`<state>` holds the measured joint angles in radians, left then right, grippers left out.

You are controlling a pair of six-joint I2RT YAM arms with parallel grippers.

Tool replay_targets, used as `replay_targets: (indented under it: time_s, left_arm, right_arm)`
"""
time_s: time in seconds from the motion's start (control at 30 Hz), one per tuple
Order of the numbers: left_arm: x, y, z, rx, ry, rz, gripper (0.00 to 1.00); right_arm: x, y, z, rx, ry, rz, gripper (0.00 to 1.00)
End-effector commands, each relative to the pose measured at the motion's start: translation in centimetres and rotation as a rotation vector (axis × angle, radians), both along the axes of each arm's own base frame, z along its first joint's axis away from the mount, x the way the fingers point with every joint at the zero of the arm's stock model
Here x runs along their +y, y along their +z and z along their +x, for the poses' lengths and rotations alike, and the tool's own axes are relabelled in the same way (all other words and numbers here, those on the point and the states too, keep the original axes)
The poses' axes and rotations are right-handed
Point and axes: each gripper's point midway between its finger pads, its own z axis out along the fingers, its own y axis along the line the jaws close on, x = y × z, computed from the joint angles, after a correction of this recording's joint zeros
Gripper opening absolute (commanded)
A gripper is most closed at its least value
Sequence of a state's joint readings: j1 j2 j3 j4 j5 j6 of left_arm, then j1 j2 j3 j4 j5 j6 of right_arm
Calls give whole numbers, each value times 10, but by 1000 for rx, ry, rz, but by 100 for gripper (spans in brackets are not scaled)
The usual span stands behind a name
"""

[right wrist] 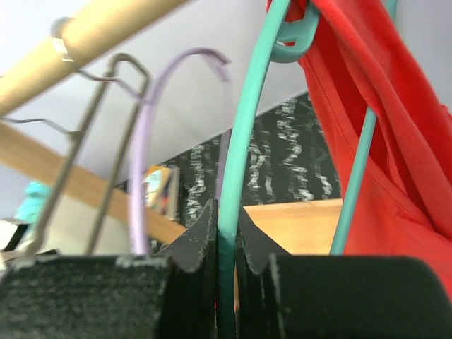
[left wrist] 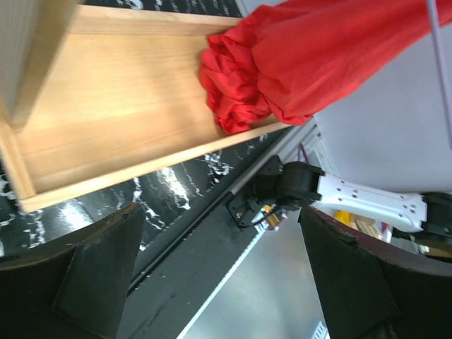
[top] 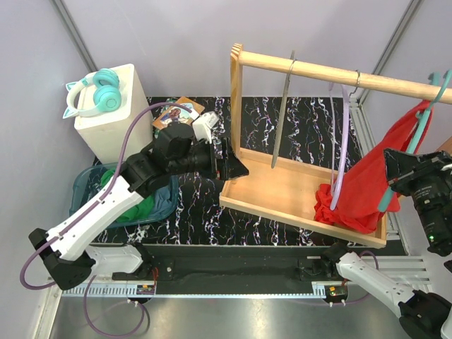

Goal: Remove the tank top from the hanger

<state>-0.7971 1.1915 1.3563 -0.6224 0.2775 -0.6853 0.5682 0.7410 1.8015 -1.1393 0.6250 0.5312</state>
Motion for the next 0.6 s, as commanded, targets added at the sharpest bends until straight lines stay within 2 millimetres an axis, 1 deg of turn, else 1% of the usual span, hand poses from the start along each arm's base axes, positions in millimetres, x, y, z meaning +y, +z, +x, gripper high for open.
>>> replay_targets:
  time_s: [0.0,0.1,0.13,0.27,0.3,0.37,0.4,0.47,0.57]
  left_arm:
    - [-10,28,-15,-40,-44,-114,95]
    - [-17,27,-27,-29,-78,-126,95]
    - [-18,25,-29,-24,-75,-124,95]
    - [-24,23,-38,-18,-87,-125,95]
    - [-27,22,-43,-16,-102,-124,95]
    - [-30,22,-45,-14,-105,-124,95]
    - [-33,21,-49,-12,-116,-122,95]
    - [-36,23,-51,-16,-122,-126,95]
    - [-40,22,-56,-9,-138,-129,95]
  right_arm:
    - [25,52,-3,-170,155,35,0]
    - [33,63,-11,-210,217,45,0]
    - [35,66,-12,-218,233,43,0]
    - [42,68,-18,-235,285,48,0]
    - [43,67,-20,-240,295,51,0]
    - [42,67,-24,-252,299,66,0]
    - [41,63,-23,-244,291,65,0]
    - [37,66,-30,-268,289,83,0]
    - [38,68,-39,-287,322,98,0]
